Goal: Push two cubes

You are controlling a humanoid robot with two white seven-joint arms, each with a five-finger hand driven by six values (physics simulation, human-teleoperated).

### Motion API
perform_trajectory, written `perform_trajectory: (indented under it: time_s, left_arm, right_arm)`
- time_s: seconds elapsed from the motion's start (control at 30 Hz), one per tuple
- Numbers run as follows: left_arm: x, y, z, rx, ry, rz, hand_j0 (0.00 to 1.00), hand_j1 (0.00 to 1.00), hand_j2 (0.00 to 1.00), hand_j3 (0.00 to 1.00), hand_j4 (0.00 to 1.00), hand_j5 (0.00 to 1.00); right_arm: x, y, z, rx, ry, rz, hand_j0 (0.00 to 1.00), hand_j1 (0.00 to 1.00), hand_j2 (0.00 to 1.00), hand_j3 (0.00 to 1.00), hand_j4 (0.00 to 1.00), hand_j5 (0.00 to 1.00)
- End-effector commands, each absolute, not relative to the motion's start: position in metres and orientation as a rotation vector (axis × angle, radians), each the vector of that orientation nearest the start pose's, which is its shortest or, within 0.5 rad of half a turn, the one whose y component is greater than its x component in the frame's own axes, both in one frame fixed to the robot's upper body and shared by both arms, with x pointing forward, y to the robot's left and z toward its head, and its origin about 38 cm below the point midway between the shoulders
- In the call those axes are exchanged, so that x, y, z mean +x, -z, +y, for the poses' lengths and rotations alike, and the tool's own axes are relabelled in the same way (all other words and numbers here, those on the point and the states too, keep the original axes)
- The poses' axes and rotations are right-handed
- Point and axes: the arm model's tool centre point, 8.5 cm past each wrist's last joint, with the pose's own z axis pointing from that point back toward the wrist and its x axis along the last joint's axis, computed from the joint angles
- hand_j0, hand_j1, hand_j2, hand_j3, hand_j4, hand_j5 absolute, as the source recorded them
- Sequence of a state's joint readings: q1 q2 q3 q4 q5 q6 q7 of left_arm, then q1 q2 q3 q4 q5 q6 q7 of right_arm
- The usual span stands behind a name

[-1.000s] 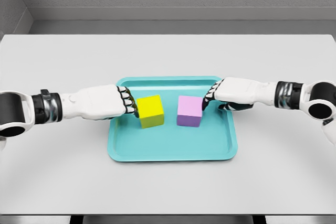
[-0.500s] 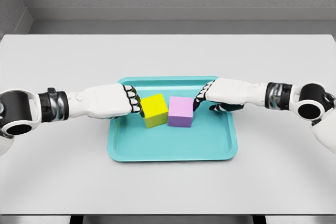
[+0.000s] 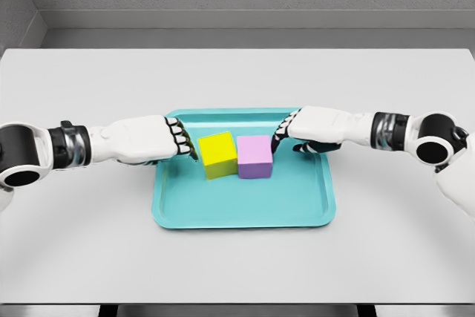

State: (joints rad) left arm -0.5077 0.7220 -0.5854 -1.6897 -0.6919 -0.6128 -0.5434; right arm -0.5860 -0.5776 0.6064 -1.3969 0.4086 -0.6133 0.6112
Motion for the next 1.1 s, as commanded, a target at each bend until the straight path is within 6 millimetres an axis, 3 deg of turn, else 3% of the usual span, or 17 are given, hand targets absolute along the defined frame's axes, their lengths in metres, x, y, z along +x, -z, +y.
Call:
perform_trajectory:
  time_s: [0.0,0.53,0.9,1.07]
  left_arm:
    - [0.392,-0.184,0.23,-0.566,-2.953,1.732,0.79,0.79,0.79,0.79,0.79,0.79]
    - [0.395,-0.194,0.241,-0.612,-2.955,1.727,0.79,0.79,0.79,0.79,0.79,0.79]
    - [0.397,-0.213,0.271,-0.682,-2.98,1.731,0.8,0.8,0.8,0.8,0.8,0.8]
    - [0.396,-0.224,0.292,-0.713,-3.009,1.73,0.81,0.81,0.81,0.81,0.81,0.81]
  right_arm:
    - [0.432,-0.162,-0.216,-0.127,-2.076,-1.506,0.6,0.6,0.6,0.6,0.6,0.6]
    - [0.434,-0.165,-0.209,-0.131,-2.083,-1.52,0.6,0.6,0.6,0.6,0.6,0.6]
    - [0.436,-0.167,-0.223,-0.17,-2.093,-1.483,0.6,0.6,0.6,0.6,0.6,0.6]
    - [0.426,-0.202,-0.238,-0.267,-2.129,-1.533,0.6,0.6,0.6,0.6,0.6,0.6]
